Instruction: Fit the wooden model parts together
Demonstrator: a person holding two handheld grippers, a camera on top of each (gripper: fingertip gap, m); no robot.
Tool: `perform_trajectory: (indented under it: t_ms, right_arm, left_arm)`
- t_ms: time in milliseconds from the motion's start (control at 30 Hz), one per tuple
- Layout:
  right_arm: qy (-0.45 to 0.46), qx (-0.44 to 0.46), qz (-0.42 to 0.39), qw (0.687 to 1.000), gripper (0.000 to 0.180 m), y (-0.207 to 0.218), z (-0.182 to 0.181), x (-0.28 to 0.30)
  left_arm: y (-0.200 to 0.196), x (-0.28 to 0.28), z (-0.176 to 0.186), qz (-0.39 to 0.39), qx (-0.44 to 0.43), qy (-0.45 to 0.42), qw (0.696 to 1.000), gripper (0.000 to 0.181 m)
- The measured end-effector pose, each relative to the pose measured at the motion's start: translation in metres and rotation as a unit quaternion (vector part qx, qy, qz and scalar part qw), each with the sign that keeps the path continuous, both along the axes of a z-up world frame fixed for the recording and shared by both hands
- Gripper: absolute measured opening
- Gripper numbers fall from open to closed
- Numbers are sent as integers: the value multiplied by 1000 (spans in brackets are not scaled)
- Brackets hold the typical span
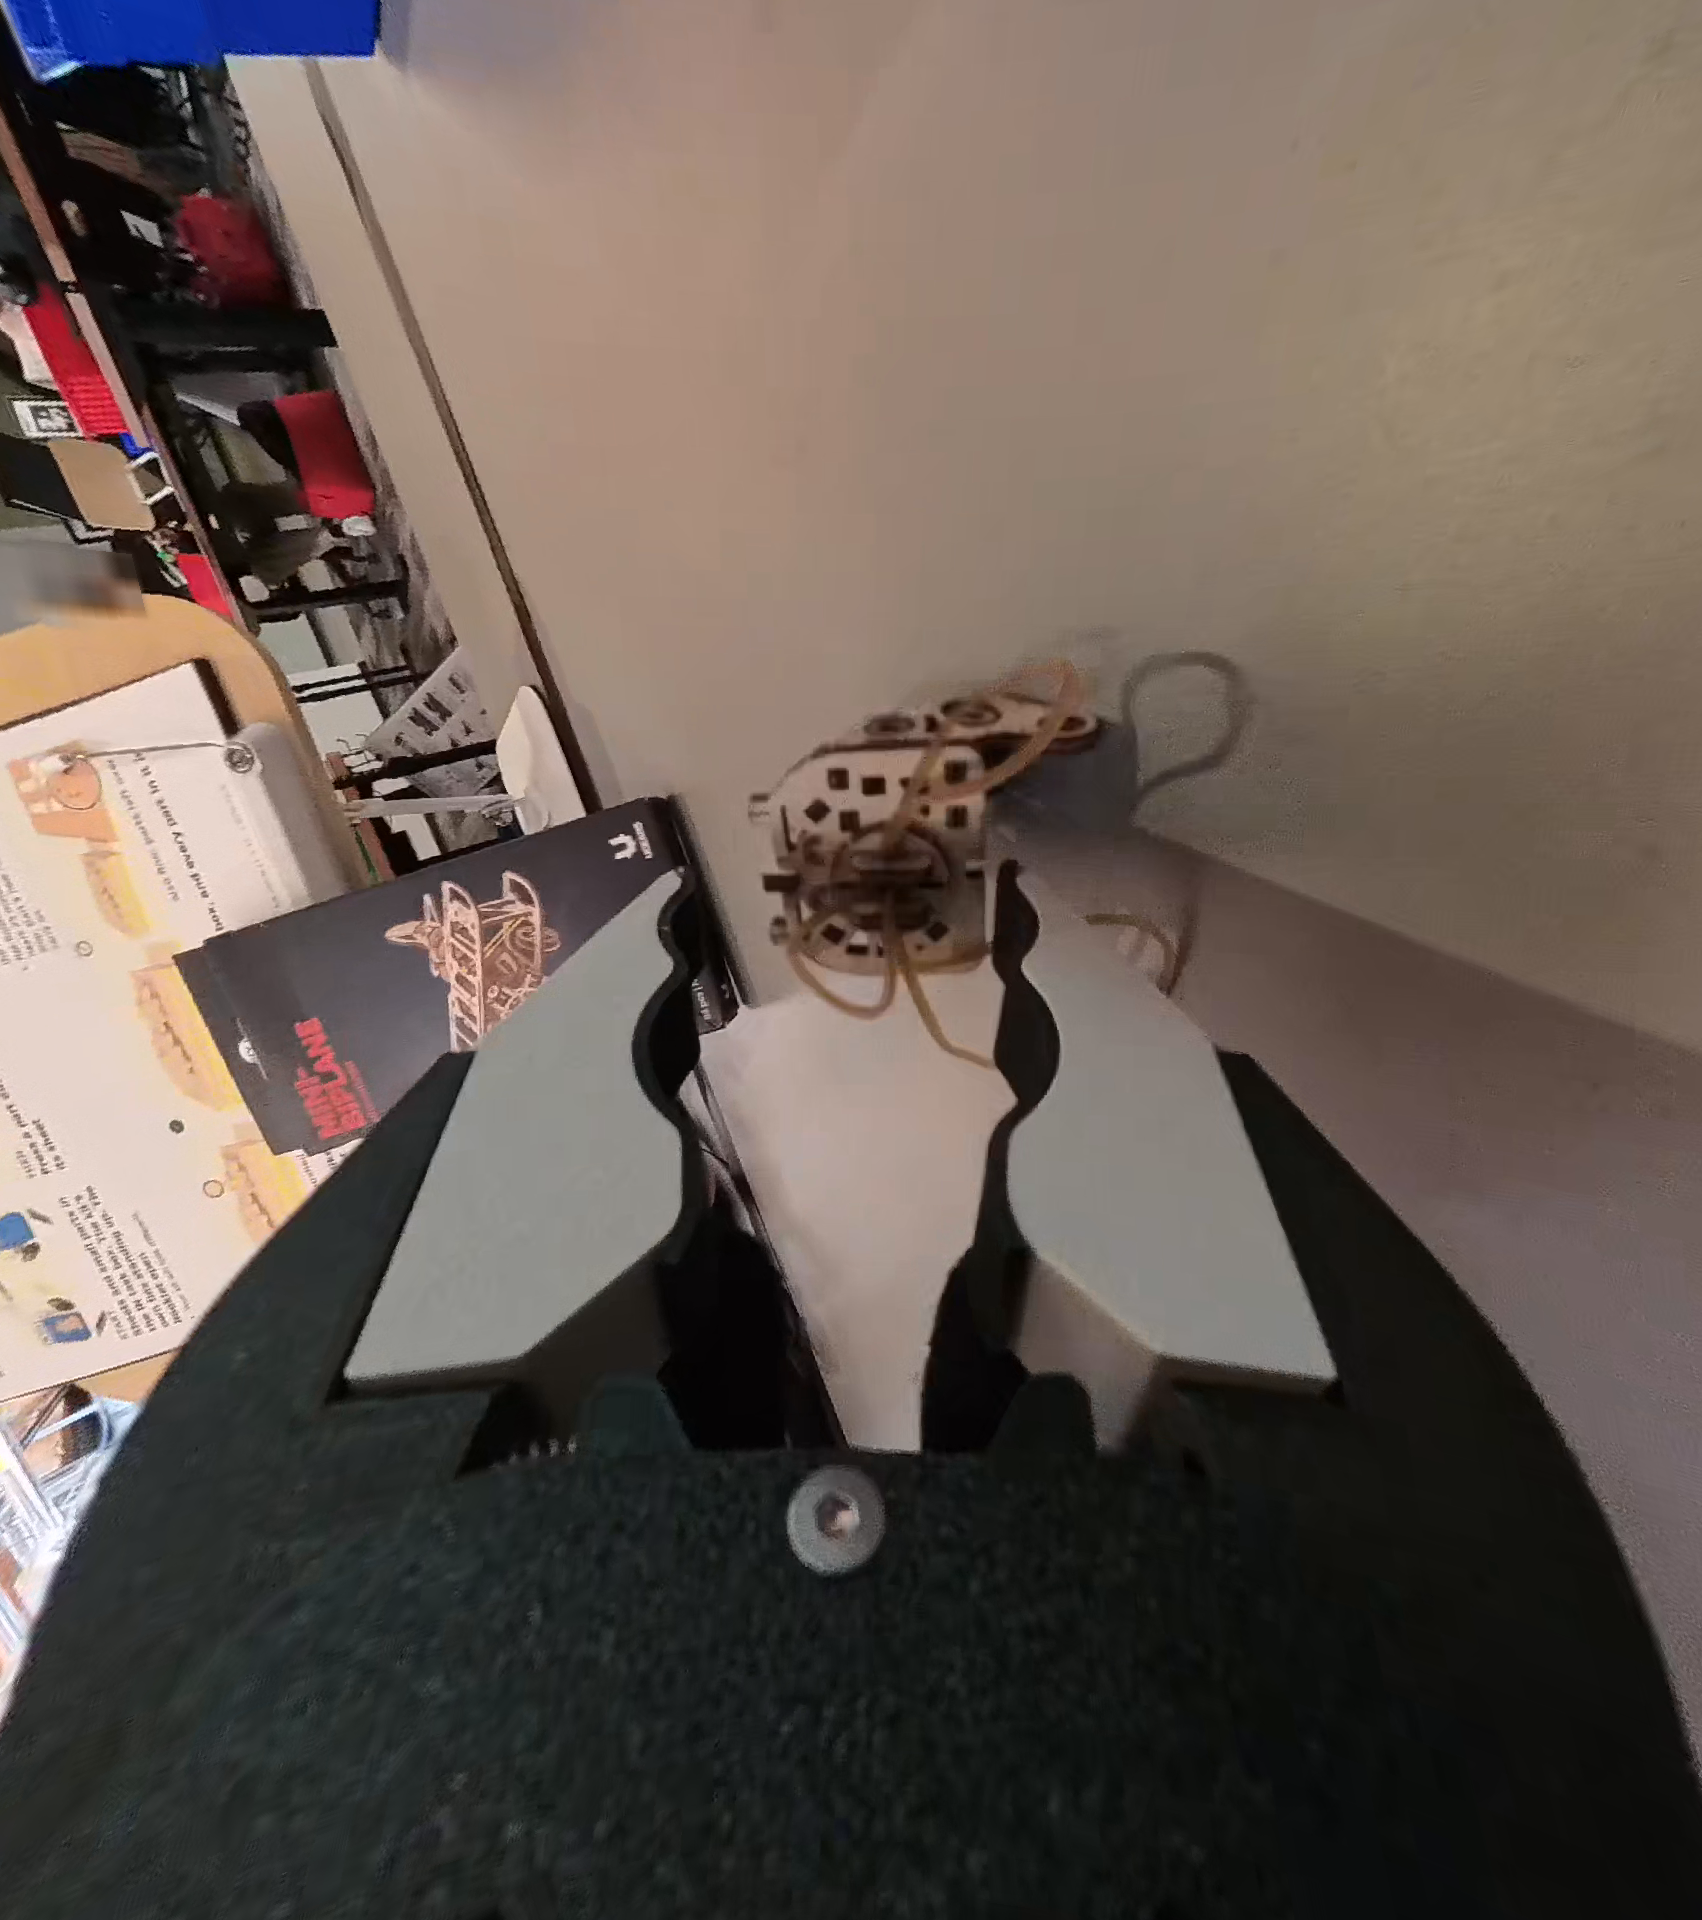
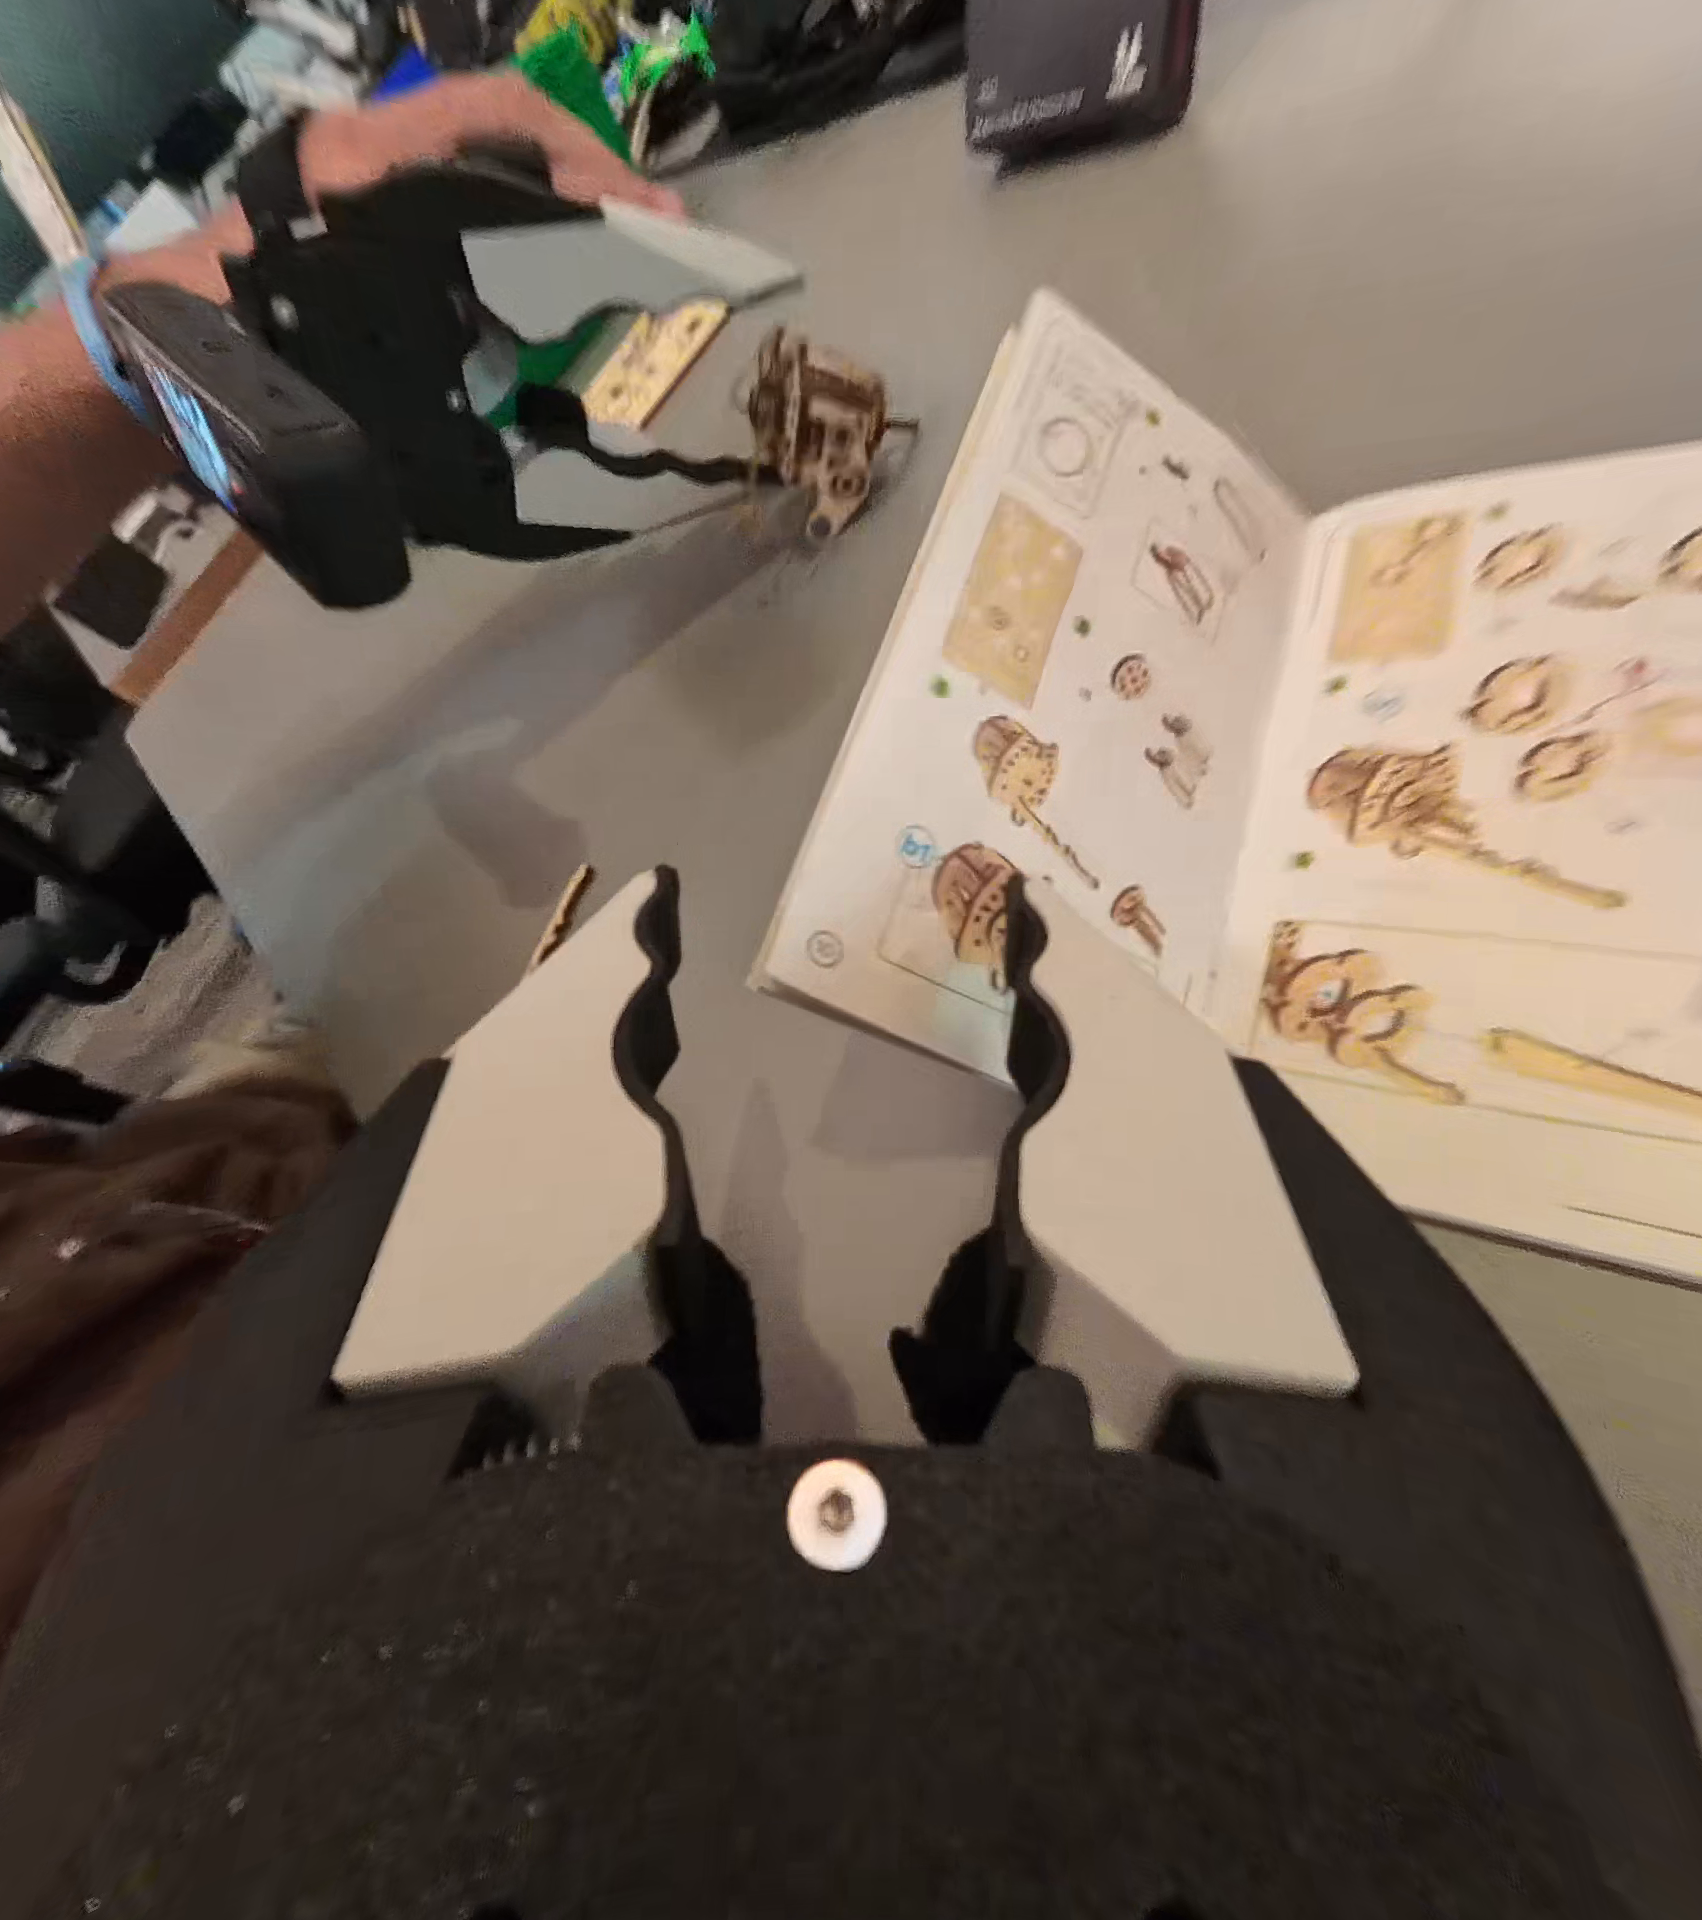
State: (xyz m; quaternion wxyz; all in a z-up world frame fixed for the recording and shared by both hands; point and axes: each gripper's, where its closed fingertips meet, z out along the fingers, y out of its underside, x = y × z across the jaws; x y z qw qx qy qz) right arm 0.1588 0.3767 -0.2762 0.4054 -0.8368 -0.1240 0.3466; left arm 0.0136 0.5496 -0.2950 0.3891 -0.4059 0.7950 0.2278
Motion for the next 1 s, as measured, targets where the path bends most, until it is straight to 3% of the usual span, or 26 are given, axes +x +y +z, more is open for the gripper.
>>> perform_trajectory:
  t_ms: [100,433,700,800,867,933,1000]
  right_arm:
    - [-32,-22,15,999,63,-5,-17,-3]
    - [-145,-23,24,989,60,-11,-46,-11]
    - [-134,-30,41,990,60,-13,-45,-41]
    - [-135,-29,51,989,60,-15,-45,-52]
    - [-137,-29,56,989,60,-18,-45,-56]
    - [-140,-31,61,988,61,-20,-45,-57]
    - [-147,-30,62,987,61,-21,-45,-55]
  left_arm:
    - [1,-4,1,-4,6,18,1000,62]
    - [3,-41,17,21,9,52,998,66]
    - [4,-98,34,96,12,60,993,64]
    - [1,-123,59,176,11,-13,984,59]
    - [-8,-127,74,249,-10,-101,963,46]
    - [-37,-99,68,301,-129,-213,920,41]
    - [-86,-37,59,266,-288,-299,870,41]
